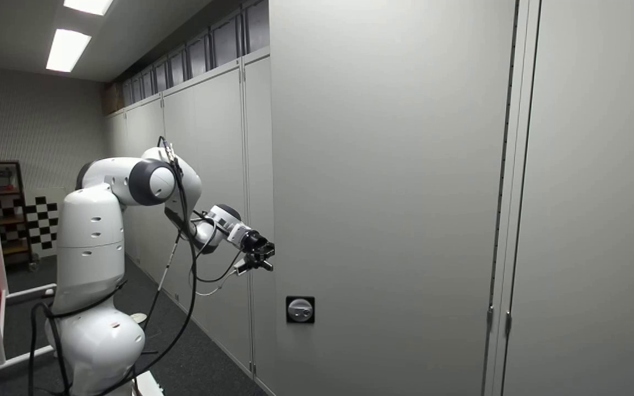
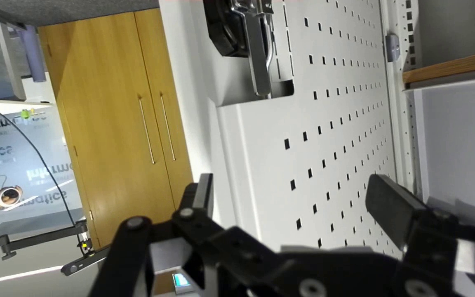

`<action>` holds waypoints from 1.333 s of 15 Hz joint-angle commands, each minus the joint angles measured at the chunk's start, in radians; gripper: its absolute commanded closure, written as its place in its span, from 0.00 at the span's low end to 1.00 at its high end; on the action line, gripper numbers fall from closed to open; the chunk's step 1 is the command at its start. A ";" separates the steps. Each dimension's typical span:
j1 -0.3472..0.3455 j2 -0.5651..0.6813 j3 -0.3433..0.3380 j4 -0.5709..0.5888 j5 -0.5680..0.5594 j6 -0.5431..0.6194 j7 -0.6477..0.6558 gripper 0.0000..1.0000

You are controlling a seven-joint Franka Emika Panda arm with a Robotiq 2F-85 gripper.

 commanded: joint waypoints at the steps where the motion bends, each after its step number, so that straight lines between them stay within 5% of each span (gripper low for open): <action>1: 0.028 0.047 0.024 0.058 -0.049 -0.084 -0.007 0.00; 3: 0.039 0.063 0.031 0.076 -0.067 -0.104 -0.012 0.00; 4: 0.044 0.070 0.032 0.085 -0.075 -0.113 -0.012 0.21; 15: 0.032 0.090 0.009 0.120 -0.088 -0.105 -0.012 0.99; 20: 0.014 0.081 -0.010 0.107 -0.077 -0.099 -0.010 1.00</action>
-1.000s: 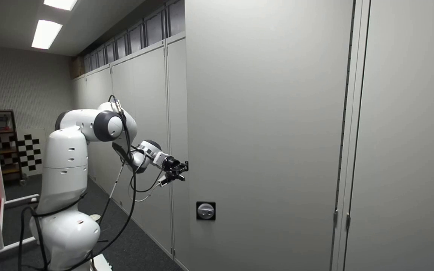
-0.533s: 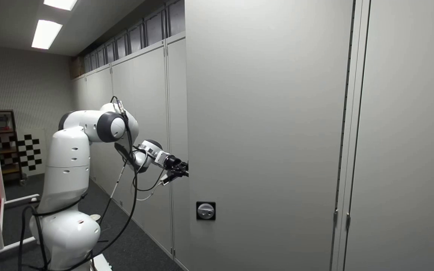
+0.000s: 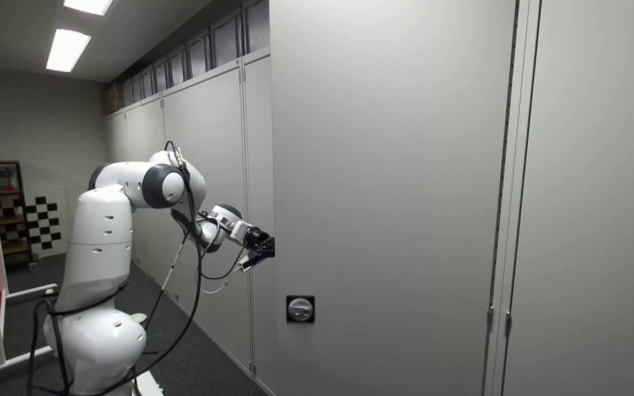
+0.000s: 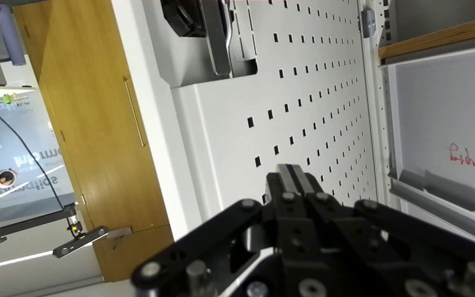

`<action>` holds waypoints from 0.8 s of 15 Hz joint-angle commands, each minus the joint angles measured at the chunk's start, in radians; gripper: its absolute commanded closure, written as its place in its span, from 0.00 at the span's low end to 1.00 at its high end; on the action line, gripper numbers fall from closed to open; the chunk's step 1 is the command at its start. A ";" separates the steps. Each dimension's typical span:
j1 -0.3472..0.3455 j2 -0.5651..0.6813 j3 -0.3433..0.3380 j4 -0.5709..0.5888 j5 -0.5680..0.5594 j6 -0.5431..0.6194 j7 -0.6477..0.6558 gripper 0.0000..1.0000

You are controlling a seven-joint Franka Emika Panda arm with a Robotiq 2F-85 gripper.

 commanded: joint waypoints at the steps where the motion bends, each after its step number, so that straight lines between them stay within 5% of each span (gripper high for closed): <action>1: -0.019 -0.007 -0.009 0.002 -0.002 -0.029 -0.010 1.00; 12: -0.039 -0.014 -0.024 -0.007 0.057 -0.061 -0.005 1.00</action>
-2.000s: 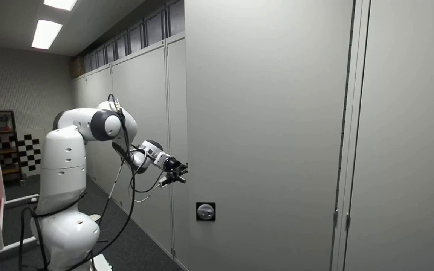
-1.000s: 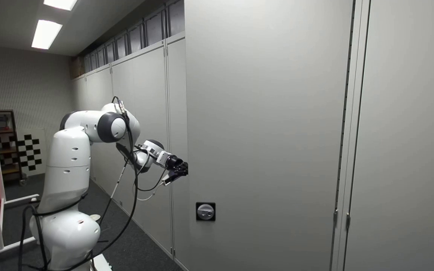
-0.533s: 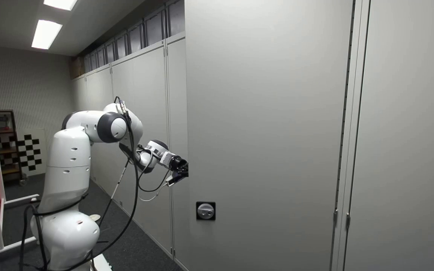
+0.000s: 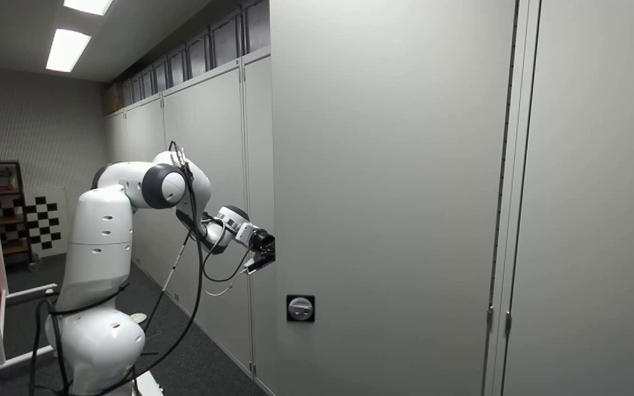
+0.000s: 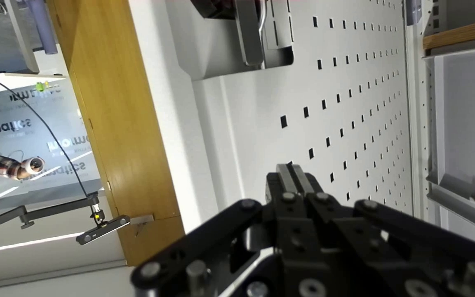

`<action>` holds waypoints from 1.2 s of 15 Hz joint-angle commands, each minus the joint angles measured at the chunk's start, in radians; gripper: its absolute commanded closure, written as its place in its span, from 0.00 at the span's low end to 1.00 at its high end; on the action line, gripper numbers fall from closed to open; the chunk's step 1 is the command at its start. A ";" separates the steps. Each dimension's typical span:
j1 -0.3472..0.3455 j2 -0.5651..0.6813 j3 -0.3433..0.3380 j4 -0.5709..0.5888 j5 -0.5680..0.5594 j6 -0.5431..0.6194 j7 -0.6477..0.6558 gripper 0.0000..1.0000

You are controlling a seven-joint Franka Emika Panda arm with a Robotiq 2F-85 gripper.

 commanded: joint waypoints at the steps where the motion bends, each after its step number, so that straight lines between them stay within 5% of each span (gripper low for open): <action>1: -0.009 -0.017 0.006 0.001 0.059 -0.032 -0.007 1.00; 18: -0.029 -0.039 -0.014 -0.025 0.188 -0.063 0.000 1.00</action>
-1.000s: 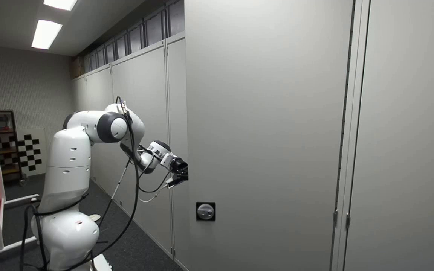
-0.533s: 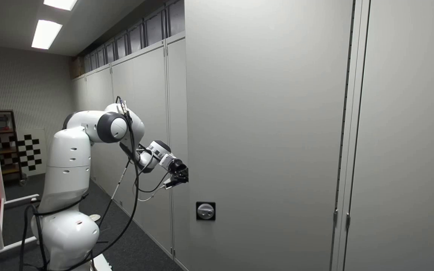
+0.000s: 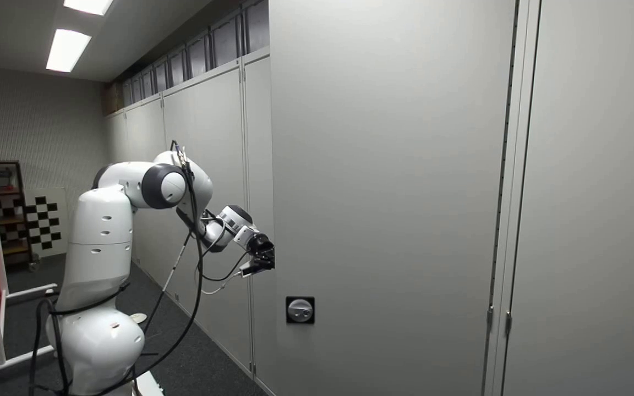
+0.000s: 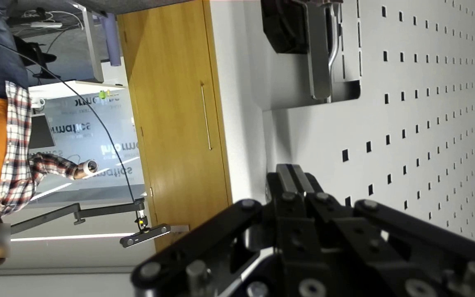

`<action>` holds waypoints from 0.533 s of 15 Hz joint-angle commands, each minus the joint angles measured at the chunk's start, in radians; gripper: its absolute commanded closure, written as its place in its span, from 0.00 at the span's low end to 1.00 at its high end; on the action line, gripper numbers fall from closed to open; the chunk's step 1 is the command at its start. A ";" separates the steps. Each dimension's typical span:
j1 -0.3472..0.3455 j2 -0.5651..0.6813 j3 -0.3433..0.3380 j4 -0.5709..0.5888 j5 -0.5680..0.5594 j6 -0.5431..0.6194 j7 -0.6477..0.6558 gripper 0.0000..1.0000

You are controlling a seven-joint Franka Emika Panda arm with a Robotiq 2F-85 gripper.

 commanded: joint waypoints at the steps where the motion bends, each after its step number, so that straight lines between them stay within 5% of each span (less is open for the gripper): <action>1: -0.019 -0.039 -0.009 -0.030 0.032 -0.024 0.001 1.00; 8: -0.038 -0.053 -0.026 -0.046 0.057 -0.026 0.004 1.00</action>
